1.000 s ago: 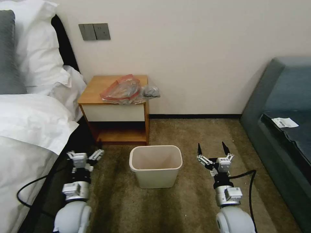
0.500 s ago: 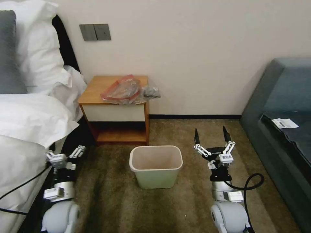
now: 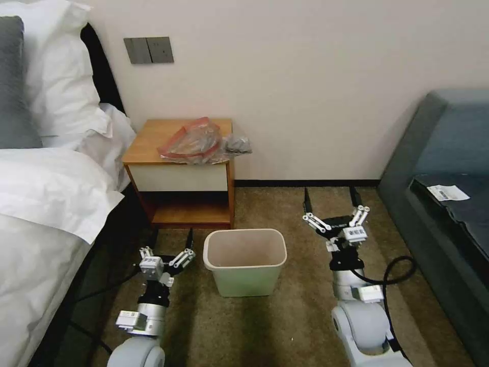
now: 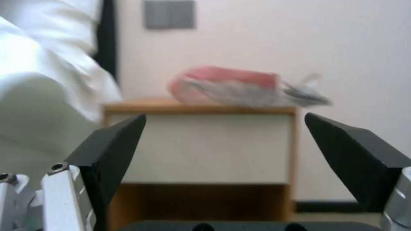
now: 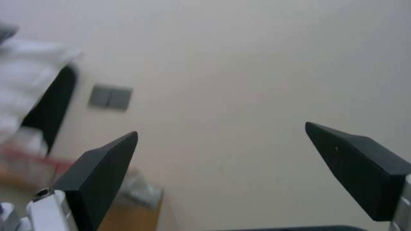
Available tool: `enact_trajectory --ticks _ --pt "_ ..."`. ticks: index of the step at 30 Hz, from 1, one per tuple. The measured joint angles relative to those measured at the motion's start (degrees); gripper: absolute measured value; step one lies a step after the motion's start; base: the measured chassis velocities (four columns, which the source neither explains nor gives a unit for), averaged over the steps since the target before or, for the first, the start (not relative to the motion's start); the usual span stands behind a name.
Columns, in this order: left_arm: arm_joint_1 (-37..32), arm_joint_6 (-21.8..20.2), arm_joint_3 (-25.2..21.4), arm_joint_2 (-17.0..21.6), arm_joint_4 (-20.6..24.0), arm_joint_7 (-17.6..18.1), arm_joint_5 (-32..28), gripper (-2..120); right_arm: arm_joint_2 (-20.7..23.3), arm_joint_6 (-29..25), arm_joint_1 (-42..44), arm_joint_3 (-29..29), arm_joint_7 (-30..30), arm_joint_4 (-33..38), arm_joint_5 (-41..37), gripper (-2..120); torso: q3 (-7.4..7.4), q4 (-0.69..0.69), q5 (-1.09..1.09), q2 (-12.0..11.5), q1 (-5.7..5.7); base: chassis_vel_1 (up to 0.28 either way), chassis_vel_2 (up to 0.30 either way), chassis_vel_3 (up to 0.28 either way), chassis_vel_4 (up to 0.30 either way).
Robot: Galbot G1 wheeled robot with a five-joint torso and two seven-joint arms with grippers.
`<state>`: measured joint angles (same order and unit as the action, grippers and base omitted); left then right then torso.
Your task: Pick up the garbage bag from the table and place it over the trash can.
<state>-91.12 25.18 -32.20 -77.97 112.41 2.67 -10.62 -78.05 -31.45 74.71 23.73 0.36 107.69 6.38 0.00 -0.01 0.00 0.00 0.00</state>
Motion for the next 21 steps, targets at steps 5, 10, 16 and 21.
enact_trajectory --ticks 5,10,16,21 --pt "0.5 0.4 -3.3 -1.3 0.0 2.5 1.1 93 4.8 2.1 -6.4 -4.1 0.6 -5.3 3.6 100 0.00 0.01 0.00 0.0 0.00 0.000 0.000 0.000 0.000" --pt "1.1 0.7 -3.7 -2.1 -0.6 3.4 2.1 93 7.0 4.4 -14.5 -8.4 4.1 -13.4 11.2 100 0.00 0.01 0.00 0.0 0.00 0.000 0.000 0.000 0.000" --pt "2.9 0.8 -3.1 -2.3 -2.8 3.9 2.5 93 7.7 4.3 -25.0 -13.1 5.3 -23.7 17.8 100 0.01 0.00 -0.02 0.0 0.01 0.000 0.000 0.000 0.000" --pt "4.2 0.8 -2.5 -2.5 -4.8 4.0 2.4 93 6.9 4.7 -34.3 -18.0 5.3 -32.6 17.9 100 0.00 0.01 -0.03 0.0 0.00 0.000 0.000 0.000 0.000"
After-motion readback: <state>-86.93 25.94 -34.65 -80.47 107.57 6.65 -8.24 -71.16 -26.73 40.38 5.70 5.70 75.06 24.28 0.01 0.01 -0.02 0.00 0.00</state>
